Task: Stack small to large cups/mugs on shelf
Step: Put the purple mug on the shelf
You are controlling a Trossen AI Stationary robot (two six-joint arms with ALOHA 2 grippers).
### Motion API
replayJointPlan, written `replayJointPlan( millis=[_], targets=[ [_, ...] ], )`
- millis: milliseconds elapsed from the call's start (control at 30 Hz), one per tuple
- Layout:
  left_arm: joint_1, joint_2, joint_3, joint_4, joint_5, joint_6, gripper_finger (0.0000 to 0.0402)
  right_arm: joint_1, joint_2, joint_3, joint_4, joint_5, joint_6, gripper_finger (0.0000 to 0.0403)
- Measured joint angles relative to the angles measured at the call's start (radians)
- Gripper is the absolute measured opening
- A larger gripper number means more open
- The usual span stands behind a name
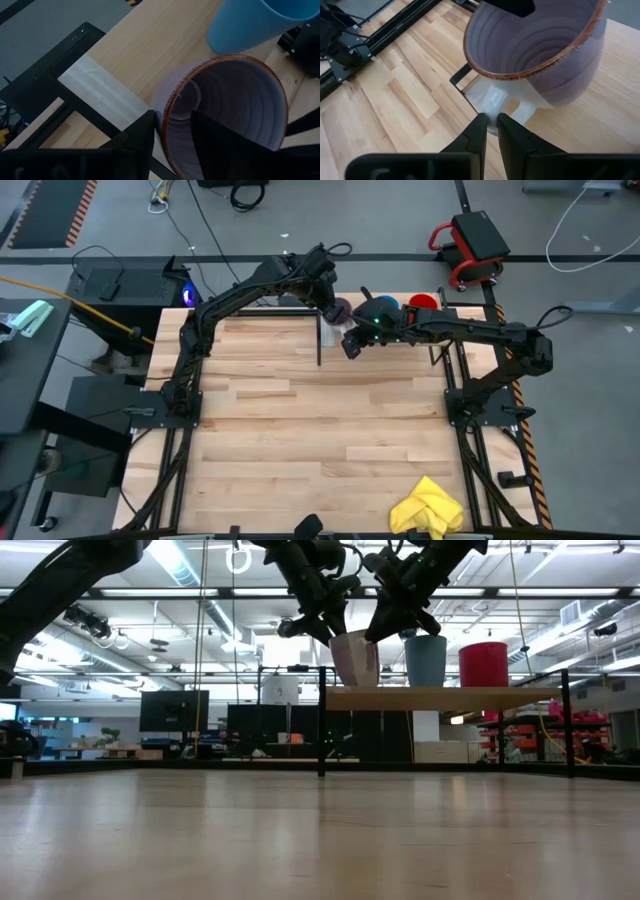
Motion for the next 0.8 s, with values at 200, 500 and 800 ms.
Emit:
replayJointPlan(
  millis=[200, 500, 800],
  targets=[
    [0.0, 0.0, 0.0, 0.001, 0.0, 0.0, 0.0141, -0.003, 0.0, 0.0, -0.012, 0.002, 0.014, 0.005],
    [0.0, 0.0, 0.0, 0.038, 0.0, 0.0, 0.0142, -0.002, 0.0, 0.0, -0.012, 0.002, 0.014, 0.005],
    [-0.002, 0.0, 0.0, 0.038, 0.005, 0.0, 0.0153, -0.005, -0.002, 0.002, 0.007, 0.007, 0.015, 0.005]
  ],
)
